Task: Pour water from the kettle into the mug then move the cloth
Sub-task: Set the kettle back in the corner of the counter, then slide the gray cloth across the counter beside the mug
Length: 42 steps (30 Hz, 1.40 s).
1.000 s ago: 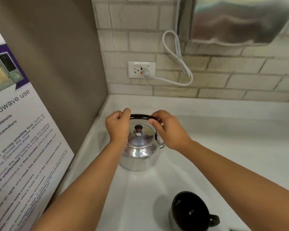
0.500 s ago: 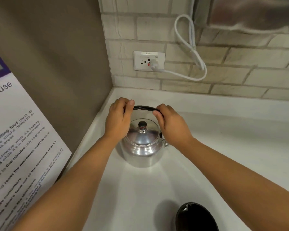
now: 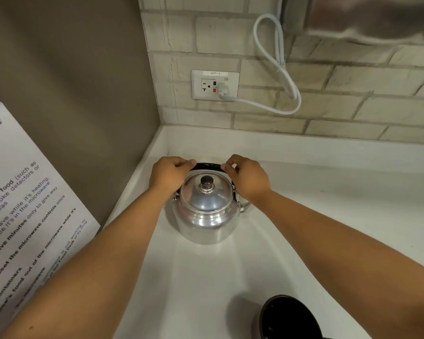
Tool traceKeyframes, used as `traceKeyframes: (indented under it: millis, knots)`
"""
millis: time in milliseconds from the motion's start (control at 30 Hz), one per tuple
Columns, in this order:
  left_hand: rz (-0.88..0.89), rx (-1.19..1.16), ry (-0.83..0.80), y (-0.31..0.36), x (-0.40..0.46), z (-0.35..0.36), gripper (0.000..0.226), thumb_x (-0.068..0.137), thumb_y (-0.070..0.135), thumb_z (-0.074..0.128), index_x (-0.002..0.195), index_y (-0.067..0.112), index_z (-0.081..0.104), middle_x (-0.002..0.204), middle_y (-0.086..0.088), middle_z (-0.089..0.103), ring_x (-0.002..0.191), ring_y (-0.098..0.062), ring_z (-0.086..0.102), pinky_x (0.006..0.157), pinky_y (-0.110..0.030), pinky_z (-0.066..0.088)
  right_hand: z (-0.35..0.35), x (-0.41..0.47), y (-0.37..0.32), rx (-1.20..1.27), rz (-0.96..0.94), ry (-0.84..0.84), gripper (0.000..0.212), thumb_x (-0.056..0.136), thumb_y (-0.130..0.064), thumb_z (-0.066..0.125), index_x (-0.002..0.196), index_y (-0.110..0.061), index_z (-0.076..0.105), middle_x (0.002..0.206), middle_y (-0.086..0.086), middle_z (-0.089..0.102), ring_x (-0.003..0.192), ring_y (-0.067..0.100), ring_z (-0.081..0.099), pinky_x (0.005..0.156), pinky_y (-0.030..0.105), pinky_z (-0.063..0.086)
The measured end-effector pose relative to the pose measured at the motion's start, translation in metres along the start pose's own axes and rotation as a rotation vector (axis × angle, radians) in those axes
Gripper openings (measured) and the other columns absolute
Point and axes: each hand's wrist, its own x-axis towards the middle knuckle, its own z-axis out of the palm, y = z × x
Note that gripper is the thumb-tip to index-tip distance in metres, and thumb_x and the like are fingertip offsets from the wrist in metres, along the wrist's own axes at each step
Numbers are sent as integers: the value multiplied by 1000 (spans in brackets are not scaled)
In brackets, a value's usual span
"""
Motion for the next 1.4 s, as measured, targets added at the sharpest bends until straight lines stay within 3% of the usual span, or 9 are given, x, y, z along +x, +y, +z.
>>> traceKeyframes:
  millis: [200, 333, 533, 667, 800, 933, 1000, 1100, 1400]
  knots:
    - [-32, 207, -42, 13, -8, -6, 43, 92, 53, 50, 95, 16, 72, 97, -7, 71, 91, -27, 63, 72, -30, 45, -14, -4, -9, -74, 67, -69, 35, 90, -52, 45, 101, -25, 65, 79, -2, 68, 76, 20, 61, 63, 29, 43]
    - [70, 183, 120, 33, -37, -22, 47, 93, 53, 48, 114, 15, 67, 109, -8, 68, 107, -32, 57, 88, -41, 49, -53, -29, -17, 0, 62, -45, 38, 89, -51, 47, 108, -23, 64, 93, -2, 65, 82, 20, 60, 76, 36, 52]
    - [386, 134, 269, 14, -147, -28, 22, 92, 41, 58, 104, 24, 65, 100, 4, 62, 98, -20, 51, 72, -29, 40, -121, -141, 19, 85, 8, 109, 21, 89, -44, 53, 97, -31, 66, 92, -16, 66, 72, 2, 58, 65, 22, 45]
    - [422, 254, 78, -22, -214, -15, 18, 92, 31, 61, 104, 19, 64, 104, 1, 62, 96, -22, 52, 71, -33, 44, -126, -251, 65, -56, 151, 165, 19, 93, -29, 51, 105, -26, 65, 100, -9, 63, 84, 9, 58, 69, 25, 43]
    - [460, 403, -108, -50, -268, -5, 33, 93, 33, 60, 119, 13, 64, 125, -5, 62, 112, -27, 55, 94, -39, 44, -108, -359, 96, -200, 282, 203, 31, 94, -22, 44, 123, -21, 55, 116, 3, 60, 110, 25, 53, 83, 30, 40]
    - [404, 578, -298, -73, -312, 8, 67, 97, 54, 27, 150, 14, 28, 159, -6, 25, 146, -22, 20, 118, -33, 6, -82, -415, 107, -389, 322, -23, 58, 96, -44, 24, 149, -19, 20, 156, 4, 25, 144, 22, 19, 115, 35, 16]
    - [419, 653, -317, -80, -318, 13, 74, 94, 59, 12, 153, 14, 14, 162, -3, 10, 149, -18, 4, 116, -30, -7, -76, -418, 110, -456, 301, -93, 65, 91, -52, 9, 149, -25, 0, 160, -3, -1, 147, 18, -6, 118, 37, -5]
    - [422, 666, -320, -81, -316, 12, 74, 94, 58, 13, 153, 14, 13, 162, -4, 9, 149, -17, 3, 117, -30, -7, -72, -399, 115, -478, 228, -180, 62, 88, -58, -2, 145, -37, -14, 157, -8, -15, 145, 21, -18, 115, 43, -14]
    - [388, 651, -250, -79, -319, 13, 69, 96, 59, 26, 151, 17, 25, 160, 0, 20, 147, -12, 12, 117, -28, 0, -65, -240, 135, -582, 225, -261, 55, 97, -45, 10, 147, -36, -12, 160, 5, -14, 144, 41, -12, 113, 60, -5]
